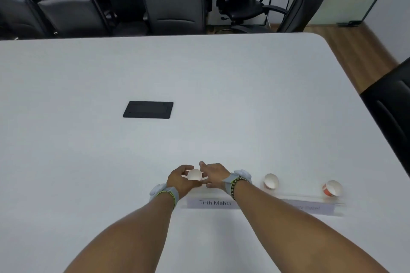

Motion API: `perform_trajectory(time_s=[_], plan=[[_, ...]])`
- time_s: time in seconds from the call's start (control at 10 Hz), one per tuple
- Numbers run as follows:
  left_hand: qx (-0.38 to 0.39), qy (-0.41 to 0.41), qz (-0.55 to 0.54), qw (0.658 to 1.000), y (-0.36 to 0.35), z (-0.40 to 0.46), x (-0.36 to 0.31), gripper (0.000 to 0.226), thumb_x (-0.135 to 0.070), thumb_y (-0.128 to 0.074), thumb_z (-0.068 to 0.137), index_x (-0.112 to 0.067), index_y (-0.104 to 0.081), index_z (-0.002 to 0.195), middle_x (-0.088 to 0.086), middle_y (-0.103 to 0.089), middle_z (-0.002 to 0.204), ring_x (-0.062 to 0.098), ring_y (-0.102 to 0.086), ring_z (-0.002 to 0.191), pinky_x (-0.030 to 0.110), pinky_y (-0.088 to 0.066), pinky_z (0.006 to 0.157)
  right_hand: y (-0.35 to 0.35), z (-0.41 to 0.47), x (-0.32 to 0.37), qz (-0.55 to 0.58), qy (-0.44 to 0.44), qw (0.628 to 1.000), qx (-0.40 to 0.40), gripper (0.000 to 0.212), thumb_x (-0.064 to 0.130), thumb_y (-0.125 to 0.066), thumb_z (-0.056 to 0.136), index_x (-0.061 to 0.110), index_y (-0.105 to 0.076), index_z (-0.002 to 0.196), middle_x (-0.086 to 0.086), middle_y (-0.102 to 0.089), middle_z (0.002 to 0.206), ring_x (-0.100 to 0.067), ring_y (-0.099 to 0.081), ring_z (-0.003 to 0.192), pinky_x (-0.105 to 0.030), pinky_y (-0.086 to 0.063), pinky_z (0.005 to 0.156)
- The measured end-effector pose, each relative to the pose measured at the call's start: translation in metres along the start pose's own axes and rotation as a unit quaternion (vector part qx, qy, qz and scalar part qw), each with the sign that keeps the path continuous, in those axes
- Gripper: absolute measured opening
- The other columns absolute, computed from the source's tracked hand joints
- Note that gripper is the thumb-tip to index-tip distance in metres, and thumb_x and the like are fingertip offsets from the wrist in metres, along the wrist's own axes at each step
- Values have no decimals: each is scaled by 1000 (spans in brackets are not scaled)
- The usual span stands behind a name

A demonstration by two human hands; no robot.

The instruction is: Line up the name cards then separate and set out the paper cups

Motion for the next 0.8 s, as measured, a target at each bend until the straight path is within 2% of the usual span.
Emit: perform_trajectory(time_s=[0.1, 0.2, 0.3, 0.4, 0.5, 0.6, 0.7, 0.8], plan=[[10, 10, -19, 1000, 14, 3, 2, 48, -26, -87, 76, -25, -71, 121, 3, -72, 113, 26, -72, 99, 28, -55, 81, -21, 7, 4, 31, -19, 999, 8, 67, 65, -46, 99, 6, -70, 121, -15, -74, 122, -32, -76, 108, -41, -61, 98], [37, 36, -53, 997, 25, 11, 10, 51, -34, -62, 86, -8, -71, 128, 20, -67, 136, 39, -67, 117, 47, -54, 106, -30, 10, 5, 53, -31, 998, 10, 65, 67, -42, 101, 10, -67, 117, -12, -70, 127, -24, -74, 95, -38, -59, 97], [41, 56, -69, 995, 28, 17, 21, 39, -38, -56, 83, -10, -75, 104, 24, -71, 123, 34, -66, 95, 52, -53, 104, -35, 13, 3, 41, -44, 998, 3, 76, 72, -39, 99, 7, -67, 125, -10, -69, 124, -21, -71, 90, -42, -58, 104], [32, 58, -68, 995, 27, 24, 33, 39, -35, -57, 89, -8, -75, 111, 19, -72, 120, 31, -68, 98, 48, -53, 107, -38, 13, 2, 22, -55, 998, 10, 81, 74, -36, 98, 6, -66, 130, -10, -69, 126, -21, -70, 97, -45, -55, 109], [30, 56, 1, 998, 22, 46, 57, 48, -31, -54, 93, -10, -71, 133, 12, -68, 138, 31, -64, 125, 37, -46, 112, -38, 10, 3, 9, -61, 998, 16, 82, 77, -37, 96, 9, -66, 129, -9, -68, 133, -23, -71, 111, -45, -54, 109], [7, 52, 0, 999, 26, 22, 34, 53, -48, -48, 91, -17, -71, 127, 5, -69, 135, 31, -64, 124, 44, -46, 114, -37, 7, 5, -1, -59, 998, 22, 84, 78, -38, 96, 9, -64, 136, -8, -64, 133, -27, -68, 121, -43, -55, 108], [-29, 33, 8, 999, 28, 0, 10, 38, -36, -44, 106, -17, -68, 128, -3, -64, 131, 22, -57, 118, 27, -36, 103, -28, 0, 10, -6, -45, 999, -2, 80, 76, -40, 96, 10, -66, 135, -7, -64, 127, -26, -68, 113, -39, -55, 102], [-84, 4, -5, 996, 28, -8, -14, 33, -37, -48, 105, -23, -72, 120, 5, -67, 132, 28, -59, 120, 27, -35, 95, -12, -12, 23, 49, -6, 998, -24, 75, 74, -51, 94, 10, -70, 127, -7, -68, 122, -23, -64, 94, -36, -57, 91]])
Point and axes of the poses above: each hand's wrist, its own z-axis towards the middle knuckle, its own y-axis out of the back of the hand, x = y × z, the point moved 1 cm from there along z, towards the middle knuckle
